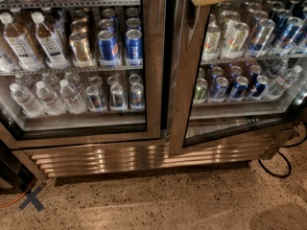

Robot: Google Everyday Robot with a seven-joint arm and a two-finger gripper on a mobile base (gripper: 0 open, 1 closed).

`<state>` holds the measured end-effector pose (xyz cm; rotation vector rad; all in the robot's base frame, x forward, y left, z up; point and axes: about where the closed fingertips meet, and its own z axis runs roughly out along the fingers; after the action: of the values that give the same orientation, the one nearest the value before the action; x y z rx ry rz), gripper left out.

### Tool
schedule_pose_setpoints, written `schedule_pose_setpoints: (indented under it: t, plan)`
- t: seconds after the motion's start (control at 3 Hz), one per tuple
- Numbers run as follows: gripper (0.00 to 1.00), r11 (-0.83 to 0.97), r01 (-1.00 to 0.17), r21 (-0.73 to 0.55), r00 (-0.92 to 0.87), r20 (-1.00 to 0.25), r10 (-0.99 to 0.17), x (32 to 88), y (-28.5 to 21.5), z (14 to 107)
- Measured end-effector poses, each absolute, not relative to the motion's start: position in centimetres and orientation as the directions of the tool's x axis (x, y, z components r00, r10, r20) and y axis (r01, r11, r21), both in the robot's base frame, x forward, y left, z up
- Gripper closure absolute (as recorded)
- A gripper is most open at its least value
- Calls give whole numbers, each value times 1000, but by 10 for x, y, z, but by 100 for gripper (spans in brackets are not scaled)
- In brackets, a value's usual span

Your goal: Open right fridge door

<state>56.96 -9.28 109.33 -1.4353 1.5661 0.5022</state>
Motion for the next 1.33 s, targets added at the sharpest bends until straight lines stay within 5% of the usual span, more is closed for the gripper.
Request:
schedule_pose_setpoints:
  t: [1.33]
  plan:
    - [100,258,-929,-264,76,-822,-565,560,-96,1095]
